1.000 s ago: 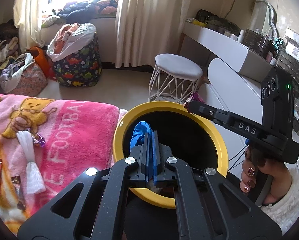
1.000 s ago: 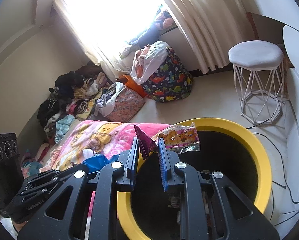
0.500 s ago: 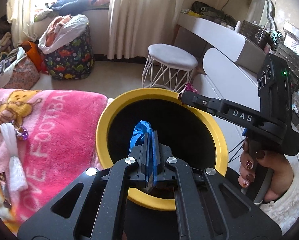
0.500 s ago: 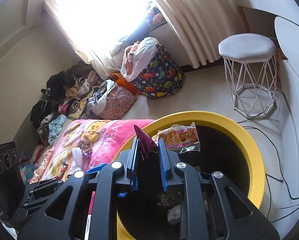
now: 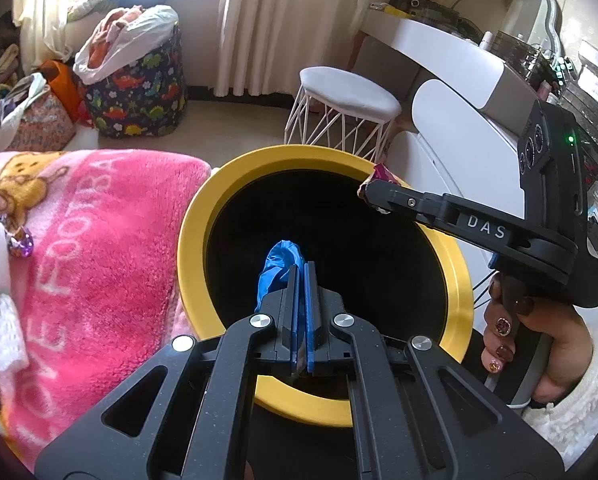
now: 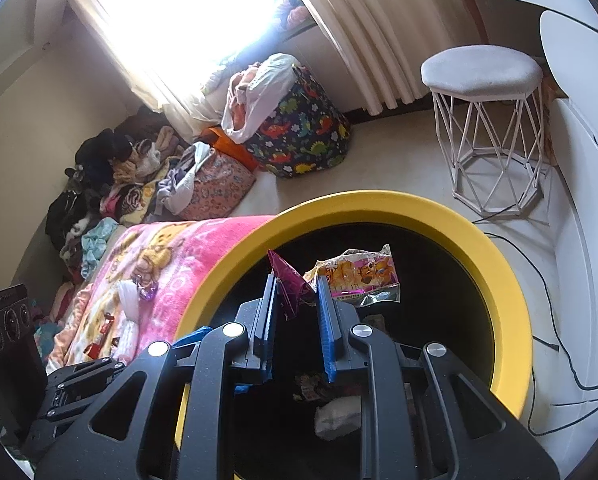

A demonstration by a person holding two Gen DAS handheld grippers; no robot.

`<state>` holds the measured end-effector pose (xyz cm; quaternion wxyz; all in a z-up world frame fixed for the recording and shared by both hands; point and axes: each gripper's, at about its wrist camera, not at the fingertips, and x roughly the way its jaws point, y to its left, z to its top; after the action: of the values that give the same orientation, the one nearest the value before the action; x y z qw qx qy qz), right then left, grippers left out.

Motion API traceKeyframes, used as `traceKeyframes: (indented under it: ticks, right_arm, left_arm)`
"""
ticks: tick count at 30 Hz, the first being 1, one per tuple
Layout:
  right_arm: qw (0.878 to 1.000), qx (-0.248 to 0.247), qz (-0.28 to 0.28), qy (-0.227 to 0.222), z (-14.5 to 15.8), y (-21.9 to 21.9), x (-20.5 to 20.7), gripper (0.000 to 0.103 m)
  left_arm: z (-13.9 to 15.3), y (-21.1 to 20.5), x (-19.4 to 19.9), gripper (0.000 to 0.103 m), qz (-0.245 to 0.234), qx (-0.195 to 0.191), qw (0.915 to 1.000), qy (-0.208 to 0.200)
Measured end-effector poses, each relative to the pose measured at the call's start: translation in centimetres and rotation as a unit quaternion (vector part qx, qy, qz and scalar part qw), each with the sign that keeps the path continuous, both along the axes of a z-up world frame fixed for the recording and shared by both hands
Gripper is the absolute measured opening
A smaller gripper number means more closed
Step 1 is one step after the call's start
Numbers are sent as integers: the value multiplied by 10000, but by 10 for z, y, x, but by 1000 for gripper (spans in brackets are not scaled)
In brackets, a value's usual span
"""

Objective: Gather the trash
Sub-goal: 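Open both tools to drop the glove and pink wrapper into the bin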

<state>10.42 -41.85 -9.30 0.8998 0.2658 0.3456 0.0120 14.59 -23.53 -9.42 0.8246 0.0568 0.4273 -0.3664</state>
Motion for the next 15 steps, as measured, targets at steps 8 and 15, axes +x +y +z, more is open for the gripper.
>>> traceKeyframes:
  ticks: [8,15]
  right_arm:
    - [9999,4,52,137,-9,2,6,27]
    - [9997,-180,52,130,-6,8,7,49]
  left_arm:
    - [-6,3,7,12,129,53,9999,84]
    - [1,17,9,62,354,26,9994,-32]
